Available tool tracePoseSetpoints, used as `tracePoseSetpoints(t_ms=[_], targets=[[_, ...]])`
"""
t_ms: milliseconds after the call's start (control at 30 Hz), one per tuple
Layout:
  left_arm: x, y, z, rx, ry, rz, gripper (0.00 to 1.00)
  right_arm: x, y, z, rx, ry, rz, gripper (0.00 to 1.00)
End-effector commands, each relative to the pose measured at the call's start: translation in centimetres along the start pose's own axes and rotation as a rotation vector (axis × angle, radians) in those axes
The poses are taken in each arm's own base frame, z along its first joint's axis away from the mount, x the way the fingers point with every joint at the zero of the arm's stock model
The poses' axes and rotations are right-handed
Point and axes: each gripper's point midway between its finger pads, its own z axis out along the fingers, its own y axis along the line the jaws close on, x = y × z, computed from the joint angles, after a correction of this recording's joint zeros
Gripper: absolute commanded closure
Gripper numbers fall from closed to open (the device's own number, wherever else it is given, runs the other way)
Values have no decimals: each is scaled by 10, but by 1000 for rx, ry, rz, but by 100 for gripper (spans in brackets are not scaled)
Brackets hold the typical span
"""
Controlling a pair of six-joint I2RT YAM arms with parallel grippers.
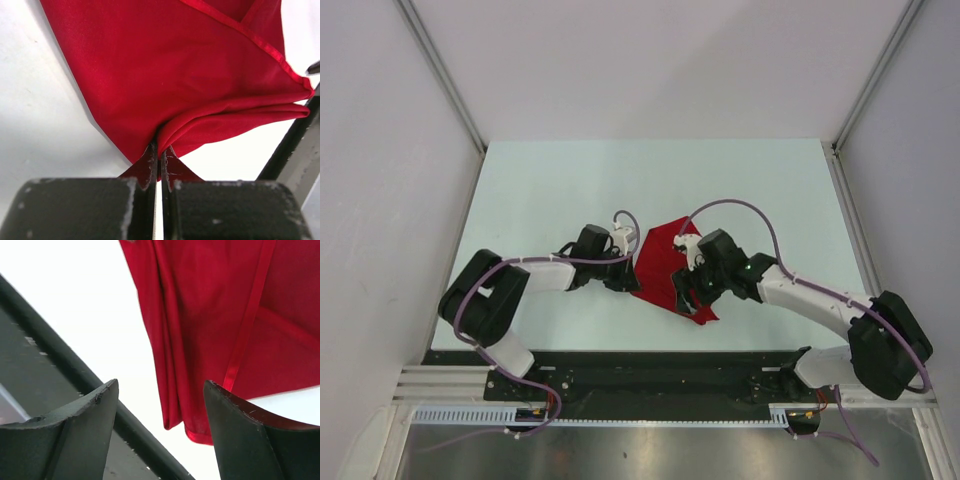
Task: Fold the napkin, place the utensils inside, and roll it up
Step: Roll the napkin with the utensil
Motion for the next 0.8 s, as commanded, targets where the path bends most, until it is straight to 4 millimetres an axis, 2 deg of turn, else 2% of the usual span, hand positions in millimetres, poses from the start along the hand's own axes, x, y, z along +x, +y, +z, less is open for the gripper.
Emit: tracePoseSetpoints(t_ms=[0, 167, 367, 533, 633, 667, 767], targets=[[12, 13, 3, -27, 51, -69, 100, 1, -15, -1, 175, -58, -22, 26], [12, 17, 3, -28, 50, -93, 100, 15, -13, 5, 221, -31, -69, 27], [11, 17, 2, -25, 47, -101, 100, 19, -14, 15, 236, 1, -87, 30], [11, 18, 2, -25, 49, -104, 100, 33, -15, 25, 229, 80, -77, 38], [12, 17, 2, -24, 50, -106, 100, 44, -14, 29, 227, 126, -69, 52], [12, 17, 2, -24, 50, -105, 100, 44, -14, 29, 224, 129, -65, 61], [10, 15, 1, -11, 47, -103, 100, 47, -6, 30, 169, 160, -56, 76]])
